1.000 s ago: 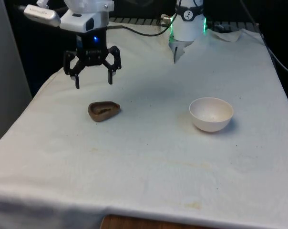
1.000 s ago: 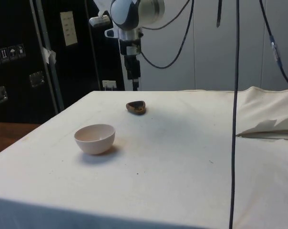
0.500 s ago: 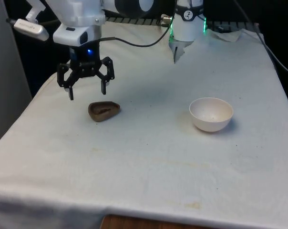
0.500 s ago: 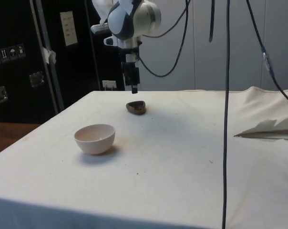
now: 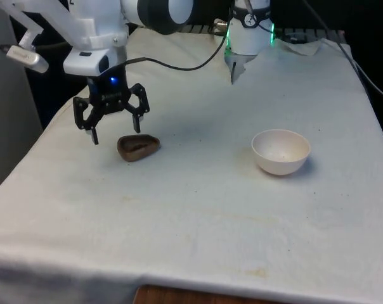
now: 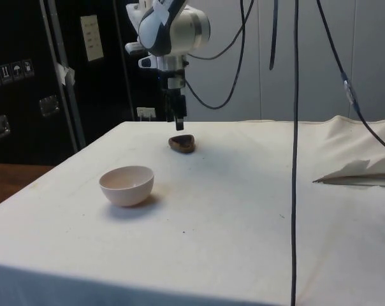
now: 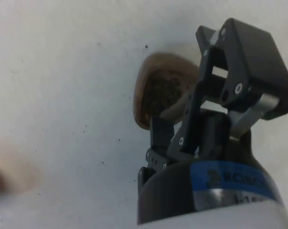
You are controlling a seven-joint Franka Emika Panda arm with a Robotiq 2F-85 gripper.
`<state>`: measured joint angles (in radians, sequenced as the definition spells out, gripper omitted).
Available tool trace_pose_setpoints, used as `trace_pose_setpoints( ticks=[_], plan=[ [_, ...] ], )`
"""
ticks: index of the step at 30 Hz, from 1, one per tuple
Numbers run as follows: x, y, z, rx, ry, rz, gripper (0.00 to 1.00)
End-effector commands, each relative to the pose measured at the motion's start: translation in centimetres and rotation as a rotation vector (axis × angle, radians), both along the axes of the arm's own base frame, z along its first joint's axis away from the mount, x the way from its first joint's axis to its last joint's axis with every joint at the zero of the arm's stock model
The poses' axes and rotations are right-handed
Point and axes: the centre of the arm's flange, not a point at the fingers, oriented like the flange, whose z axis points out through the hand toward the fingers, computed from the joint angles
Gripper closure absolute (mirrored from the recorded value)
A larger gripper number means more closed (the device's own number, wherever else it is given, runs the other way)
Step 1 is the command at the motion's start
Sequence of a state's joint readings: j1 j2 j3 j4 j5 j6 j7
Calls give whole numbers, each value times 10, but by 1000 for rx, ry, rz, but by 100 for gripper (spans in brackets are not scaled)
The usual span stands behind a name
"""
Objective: Pour the coffee beans from the cup into the bowl.
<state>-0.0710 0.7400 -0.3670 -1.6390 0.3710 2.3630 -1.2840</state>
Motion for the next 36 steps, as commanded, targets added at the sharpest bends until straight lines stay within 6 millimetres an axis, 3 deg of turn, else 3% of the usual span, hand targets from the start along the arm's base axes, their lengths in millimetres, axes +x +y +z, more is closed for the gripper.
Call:
trace_pose_setpoints(
  ticks=[1, 16, 36],
  plan=[
    [1, -1, -2, 5, 4, 2, 0],
    [8, -16, -23, -5, 12, 44, 0],
    [4, -14, -34, 0, 38, 98, 0]
  ],
)
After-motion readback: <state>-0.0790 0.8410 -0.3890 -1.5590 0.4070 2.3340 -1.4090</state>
